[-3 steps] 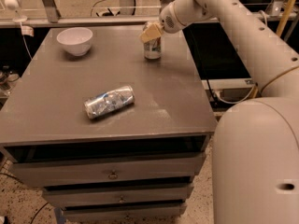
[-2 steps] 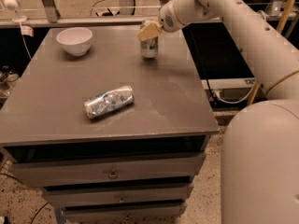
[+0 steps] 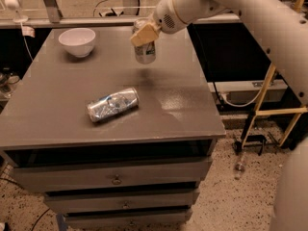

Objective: Move 7up can near redbull can

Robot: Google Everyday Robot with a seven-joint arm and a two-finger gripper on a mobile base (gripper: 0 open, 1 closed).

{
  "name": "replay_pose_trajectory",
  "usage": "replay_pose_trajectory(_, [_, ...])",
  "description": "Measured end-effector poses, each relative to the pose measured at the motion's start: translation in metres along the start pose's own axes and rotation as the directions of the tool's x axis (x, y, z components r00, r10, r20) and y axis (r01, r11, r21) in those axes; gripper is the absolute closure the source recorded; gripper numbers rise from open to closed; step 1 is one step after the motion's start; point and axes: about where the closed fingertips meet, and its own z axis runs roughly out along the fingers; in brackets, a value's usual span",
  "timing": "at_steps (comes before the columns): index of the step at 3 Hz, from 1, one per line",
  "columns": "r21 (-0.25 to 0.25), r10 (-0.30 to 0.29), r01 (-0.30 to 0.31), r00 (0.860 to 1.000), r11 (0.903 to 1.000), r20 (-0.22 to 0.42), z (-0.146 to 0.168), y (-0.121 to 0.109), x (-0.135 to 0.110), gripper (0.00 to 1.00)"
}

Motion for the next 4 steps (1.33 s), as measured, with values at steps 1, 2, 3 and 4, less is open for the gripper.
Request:
replay_pose_trajectory(1, [-0.106,-0.048,0.044,0.998,0.9934,-0.039,-0.005,0.056,-0.001,1.00])
replay_pose_trajectory(2, [-0.176,-0.075,0.063,0.996,0.9824,-0.058,-0.001,0.078,0.002,1.00])
replay_pose_trajectory(3, [-0.214,-0.080,0.059,0.993,0.9750,-0.089,0.013,0.087,0.017,1.00])
replay_pose_trajectory(4, [-0.218,-0.079,0.056,0.992,0.9744,-0.100,0.020,0.086,0.025,1.00])
